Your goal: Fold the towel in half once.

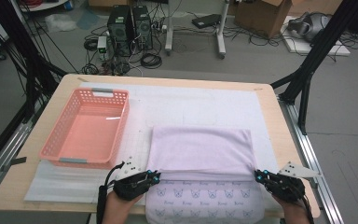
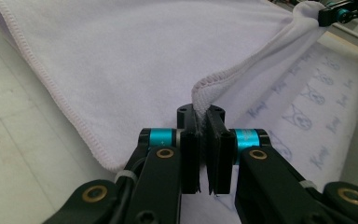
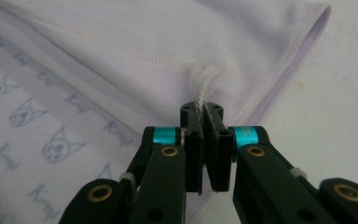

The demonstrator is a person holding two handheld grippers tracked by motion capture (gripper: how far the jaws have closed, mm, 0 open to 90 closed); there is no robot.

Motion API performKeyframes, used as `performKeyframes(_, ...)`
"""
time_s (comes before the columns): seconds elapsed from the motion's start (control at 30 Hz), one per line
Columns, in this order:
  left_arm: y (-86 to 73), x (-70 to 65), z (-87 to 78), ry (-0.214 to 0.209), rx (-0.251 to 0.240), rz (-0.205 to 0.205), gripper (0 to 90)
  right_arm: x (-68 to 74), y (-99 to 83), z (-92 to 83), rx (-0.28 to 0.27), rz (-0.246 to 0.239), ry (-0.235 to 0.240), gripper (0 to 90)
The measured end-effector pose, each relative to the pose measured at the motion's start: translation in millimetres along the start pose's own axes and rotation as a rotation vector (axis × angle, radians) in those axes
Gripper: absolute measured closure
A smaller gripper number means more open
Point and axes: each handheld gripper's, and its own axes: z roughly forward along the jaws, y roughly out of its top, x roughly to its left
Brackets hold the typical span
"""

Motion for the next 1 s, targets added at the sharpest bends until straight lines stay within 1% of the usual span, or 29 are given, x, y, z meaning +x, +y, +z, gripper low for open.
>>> performKeyframes(0.07,-2.9,-5.5,-3.8,0.001,0.001,0.002,84.9,3.1,-3.8,-5.0,-0.002,0.0,0.003,87.2)
performKeyframes(0.23,-11.6,-20.1,-13.4,-0.014,0.002,0.003,85.0,10.8,-13.5,-17.9,-0.002,-0.002,0.008,87.3)
performKeyframes(0.27,-12.9,-22.0,-15.0,-0.018,0.001,0.0,85.0,13.1,-15.5,-20.5,-0.005,0.005,0.011,87.3)
performKeyframes(0.37,-17.2,-28.3,-22.2,-0.029,-0.002,-0.007,85.0,18.7,-20.0,-27.8,-0.001,-0.007,0.017,87.3)
performKeyframes(0.4,-18.5,-30.6,-24.2,-0.029,-0.008,-0.016,85.0,20.8,-21.8,-29.9,-0.001,-0.009,0.02,87.3)
performKeyframes(0.43,-20.1,-33.4,-26.8,-0.034,-0.006,-0.016,85.0,23.9,-23.9,-32.2,0.007,0.003,0.022,87.3)
performKeyframes(0.5,-22.8,-37.8,-30.8,-0.044,-0.003,-0.019,85.0,29.4,-28.6,-34.9,0.017,-0.015,0.018,87.3)
performKeyframes(0.53,-24.4,-40.3,-32.5,-0.051,0.002,-0.023,84.9,31.8,-30.0,-36.9,0.029,-0.013,0.018,87.3)
performKeyframes(0.63,-28.0,-46.2,-36.9,-0.077,0.013,-0.026,84.0,34.5,-32.6,-44.2,0.024,-0.004,0.016,87.3)
performKeyframes(0.7,-27.2,-48.6,-40.0,-0.106,0.016,-0.026,82.8,35.9,-32.6,-49.6,0.021,-0.003,0.013,87.3)
performKeyframes(0.73,-26.2,-49.7,-41.4,-0.116,0.019,-0.019,82.0,36.1,-32.5,-51.1,0.023,-0.004,0.014,87.2)
performKeyframes(0.77,-24.9,-50.1,-42.5,-0.131,0.017,-0.014,79.8,36.7,-32.4,-52.8,0.031,0.002,0.022,86.5)
performKeyframes(0.8,-23.9,-49.5,-42.9,-0.134,0.011,-0.016,74.4,36.2,-32.7,-53.1,0.04,0.006,0.036,81.8)
performKeyframes(0.83,-23.2,-48.5,-42.7,-0.135,0.003,-0.018,65.8,35.8,-33.1,-53.0,0.039,0.008,0.034,74.8)
performKeyframes(0.87,-21.6,-46.2,-42.2,-0.124,-0.011,-0.016,57.3,35.2,-33.0,-53.1,0.035,0.015,0.027,70.2)
performKeyframes(0.9,-20.7,-44.5,-41.9,-0.117,-0.025,-0.016,51.6,33.7,-32.4,-54.3,0.016,0.02,0.017,67.5)
performKeyframes(0.97,-16.9,-37.0,-41.0,-0.088,-0.064,-0.02,44.6,31.0,-28.7,-57.2,-0.023,0.029,0.005,65.5)
performKeyframes(1.0,-14.6,-33.7,-40.3,-0.073,-0.074,-0.022,44.1,29.7,-25.9,-58.0,-0.045,0.019,-0.004,65.5)
